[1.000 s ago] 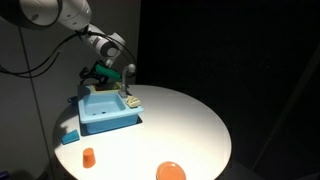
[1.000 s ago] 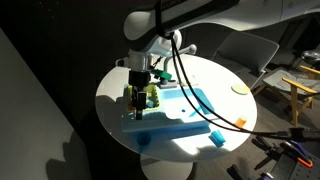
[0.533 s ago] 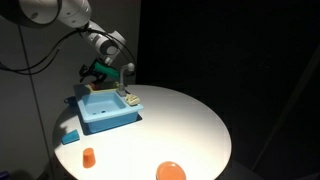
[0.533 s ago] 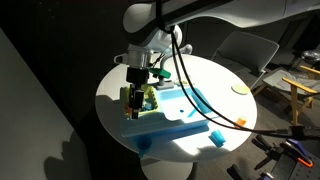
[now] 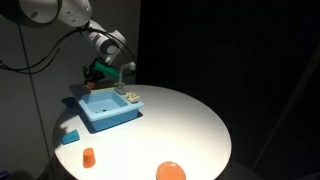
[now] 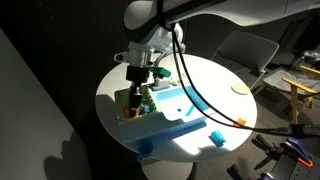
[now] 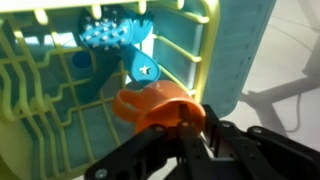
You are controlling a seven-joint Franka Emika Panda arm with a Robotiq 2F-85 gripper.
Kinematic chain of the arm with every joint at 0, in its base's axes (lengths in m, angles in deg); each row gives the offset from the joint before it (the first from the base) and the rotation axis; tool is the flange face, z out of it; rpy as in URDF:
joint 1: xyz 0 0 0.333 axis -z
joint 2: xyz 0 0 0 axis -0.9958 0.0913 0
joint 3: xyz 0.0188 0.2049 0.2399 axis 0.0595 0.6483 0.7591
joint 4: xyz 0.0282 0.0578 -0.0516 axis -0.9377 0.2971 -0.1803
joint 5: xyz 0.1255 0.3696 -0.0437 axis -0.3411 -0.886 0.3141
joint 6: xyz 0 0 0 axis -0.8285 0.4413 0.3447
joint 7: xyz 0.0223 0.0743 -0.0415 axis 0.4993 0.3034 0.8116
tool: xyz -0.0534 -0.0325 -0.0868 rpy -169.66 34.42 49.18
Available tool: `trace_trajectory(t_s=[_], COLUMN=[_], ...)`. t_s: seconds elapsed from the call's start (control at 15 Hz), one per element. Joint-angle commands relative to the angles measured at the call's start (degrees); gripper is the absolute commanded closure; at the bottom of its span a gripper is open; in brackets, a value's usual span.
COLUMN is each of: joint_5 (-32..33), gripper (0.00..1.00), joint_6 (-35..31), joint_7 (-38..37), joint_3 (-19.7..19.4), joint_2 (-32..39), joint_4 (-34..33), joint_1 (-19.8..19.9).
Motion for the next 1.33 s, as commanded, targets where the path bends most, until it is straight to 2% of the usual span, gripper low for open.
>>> trace_trajectory(t_s=[0.0,0.33,1.27], joint_5=[-0.8,3.1,19.5], gripper=[1.00,0.98,0.98], joint_6=[-0.1,0.2,4.9], joint_7=[0.7,-1.2,-6.0], joint_3=[0.3,-1.8,-6.3], joint_2=[-2.6,-4.2,-7.6], joint_4=[1.9,2.3,2.7], joint_1=[0.7,-1.2,-6.2])
